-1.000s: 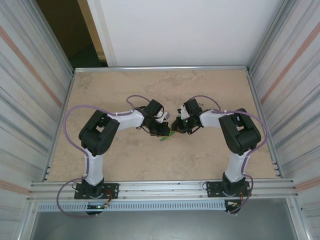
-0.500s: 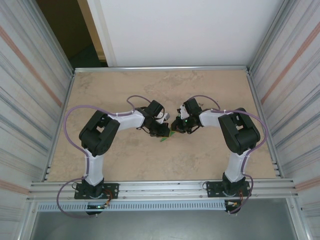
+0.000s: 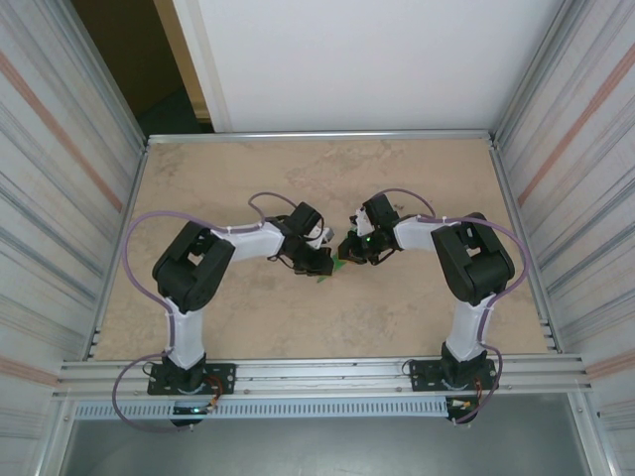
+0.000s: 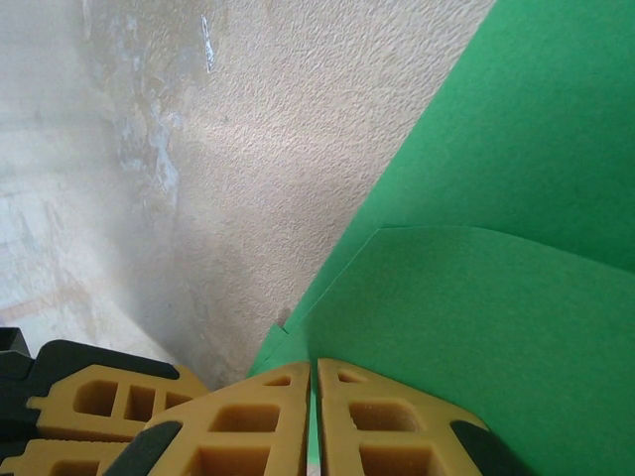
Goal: Fold a paper plane with a square sheet of paper (pick it up from the middle)
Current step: Fold the wing for the fifth time at the center of the table.
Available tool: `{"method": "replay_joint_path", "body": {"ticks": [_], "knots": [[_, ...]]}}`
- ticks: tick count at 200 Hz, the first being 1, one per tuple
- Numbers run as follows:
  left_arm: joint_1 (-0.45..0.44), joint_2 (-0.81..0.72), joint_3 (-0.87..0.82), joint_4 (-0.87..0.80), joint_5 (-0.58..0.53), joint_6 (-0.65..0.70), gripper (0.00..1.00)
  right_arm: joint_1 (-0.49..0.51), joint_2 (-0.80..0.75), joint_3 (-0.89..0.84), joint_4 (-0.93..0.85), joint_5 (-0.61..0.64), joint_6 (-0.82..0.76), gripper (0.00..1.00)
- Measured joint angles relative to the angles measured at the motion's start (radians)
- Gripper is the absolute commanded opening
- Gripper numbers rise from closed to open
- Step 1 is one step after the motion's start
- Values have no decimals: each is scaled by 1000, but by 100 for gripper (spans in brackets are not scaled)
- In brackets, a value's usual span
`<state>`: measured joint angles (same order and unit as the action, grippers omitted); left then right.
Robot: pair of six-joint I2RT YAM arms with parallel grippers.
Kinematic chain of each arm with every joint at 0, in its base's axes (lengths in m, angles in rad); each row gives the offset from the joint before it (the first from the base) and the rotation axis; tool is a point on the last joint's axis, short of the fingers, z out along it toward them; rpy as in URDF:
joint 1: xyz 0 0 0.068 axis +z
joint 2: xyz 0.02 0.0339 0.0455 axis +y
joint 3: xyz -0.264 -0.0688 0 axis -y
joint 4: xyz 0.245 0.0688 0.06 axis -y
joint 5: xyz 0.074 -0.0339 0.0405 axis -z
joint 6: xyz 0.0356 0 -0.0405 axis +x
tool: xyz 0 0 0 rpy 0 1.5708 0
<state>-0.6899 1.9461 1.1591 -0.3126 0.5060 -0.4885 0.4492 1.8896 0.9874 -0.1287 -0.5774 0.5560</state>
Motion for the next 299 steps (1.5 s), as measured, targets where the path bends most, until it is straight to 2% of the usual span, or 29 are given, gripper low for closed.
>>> {"method": "replay_joint_path", "body": {"ticks": [125,168,221,255,299], "knots": [[-1,-132,-159,-10,-29,-33,11,0,8,12,-11,-7,0,12],[8,-211,-146,6,-27,-45,11,1,8,12,-8,-21,-5,12],[10,-108,-31,78,-24,-71,9,5,8,13,-4,-23,-11,12],[10,-27,-5,78,-24,-77,8,5,13,16,-4,-27,-11,12],[10,-5,0,55,-32,-78,7,6,14,19,-4,-30,-11,13]]}}
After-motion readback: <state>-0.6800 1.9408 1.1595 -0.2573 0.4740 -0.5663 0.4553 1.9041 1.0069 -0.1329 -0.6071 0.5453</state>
